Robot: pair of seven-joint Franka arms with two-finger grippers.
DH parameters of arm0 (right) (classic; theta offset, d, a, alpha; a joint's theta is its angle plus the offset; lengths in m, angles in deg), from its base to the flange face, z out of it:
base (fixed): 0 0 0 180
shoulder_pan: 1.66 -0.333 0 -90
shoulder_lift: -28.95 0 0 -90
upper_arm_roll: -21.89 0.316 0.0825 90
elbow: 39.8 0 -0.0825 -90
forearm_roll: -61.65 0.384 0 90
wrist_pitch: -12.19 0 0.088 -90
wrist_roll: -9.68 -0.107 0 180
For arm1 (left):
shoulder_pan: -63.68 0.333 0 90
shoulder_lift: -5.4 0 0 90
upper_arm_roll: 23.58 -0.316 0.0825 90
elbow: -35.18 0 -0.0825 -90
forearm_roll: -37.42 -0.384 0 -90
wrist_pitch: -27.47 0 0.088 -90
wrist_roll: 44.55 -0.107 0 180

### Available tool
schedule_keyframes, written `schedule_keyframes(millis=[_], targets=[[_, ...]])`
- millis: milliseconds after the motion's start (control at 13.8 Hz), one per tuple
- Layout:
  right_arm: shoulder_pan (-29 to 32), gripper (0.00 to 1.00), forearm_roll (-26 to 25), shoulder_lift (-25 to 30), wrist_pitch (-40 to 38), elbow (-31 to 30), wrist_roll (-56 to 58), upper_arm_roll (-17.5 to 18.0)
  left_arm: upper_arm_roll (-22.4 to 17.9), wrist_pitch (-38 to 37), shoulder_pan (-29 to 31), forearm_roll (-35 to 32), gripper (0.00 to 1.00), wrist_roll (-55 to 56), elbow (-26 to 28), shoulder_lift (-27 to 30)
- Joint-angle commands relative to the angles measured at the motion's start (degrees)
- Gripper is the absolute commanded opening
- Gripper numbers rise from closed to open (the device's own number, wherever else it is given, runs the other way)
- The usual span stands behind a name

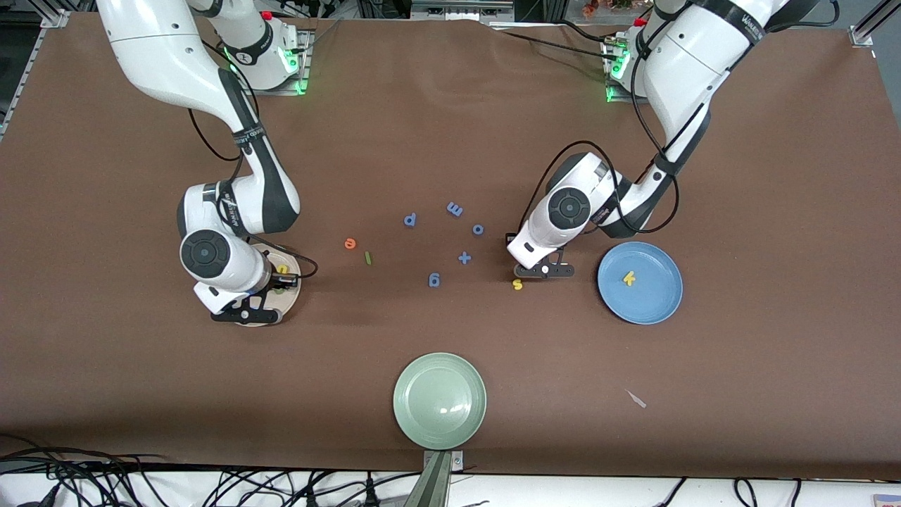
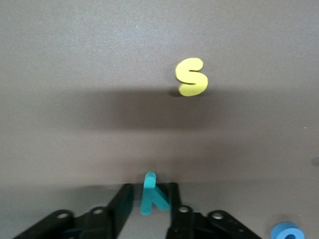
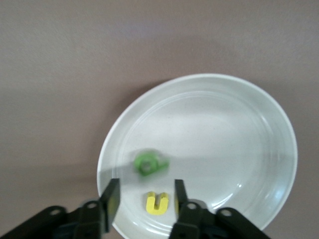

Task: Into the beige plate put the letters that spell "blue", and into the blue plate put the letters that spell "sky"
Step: 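Carry the teal y onto the blue plate while the right gripper reaches the orange e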

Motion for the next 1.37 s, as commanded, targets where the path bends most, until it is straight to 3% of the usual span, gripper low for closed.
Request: schedule_keyframes(millis=[0, 289, 578, 722, 1011, 1300], targets=[[-0.5, 0.75, 0.6, 3.0, 0.7, -3.1, -4.2, 0.8, 0.0, 0.4, -0.2, -1.6, 0.12, 1.5, 1.0, 0.4], [-0.9, 0.75, 0.6, 3.4, 0.4, -3.8, -19.3, 7.2, 0.1, -5.8, 0.6, -1.6, 0.1, -0.7, -0.1, 4.2], [-1.1, 0.75, 0.5, 5.6, 1.2, -8.5, -30.5, 12.9, 0.1, -12.9, 4.3, -1.6, 0.1, -11.1, -0.5, 9.2], [-1.1, 0.75, 0.3, 7.3, 1.7, -11.3, -31.0, 13.2, 0.1, -13.4, 8.1, -1.6, 0.11, -19.5, -0.5, 9.8], [-1.2, 0.75, 0.1, 8.3, 10.5, -18.7, -31.2, 13.9, -0.3, -13.6, 14.9, -2.6, 0.11, -30.5, -0.4, 9.4], [-2.1, 0.74, -0.1, 8.0, 12.7, -19.4, -31.3, 13.9, -0.4, -13.4, 19.7, -5.8, 0.11, -35.6, 0.1, 9.0]])
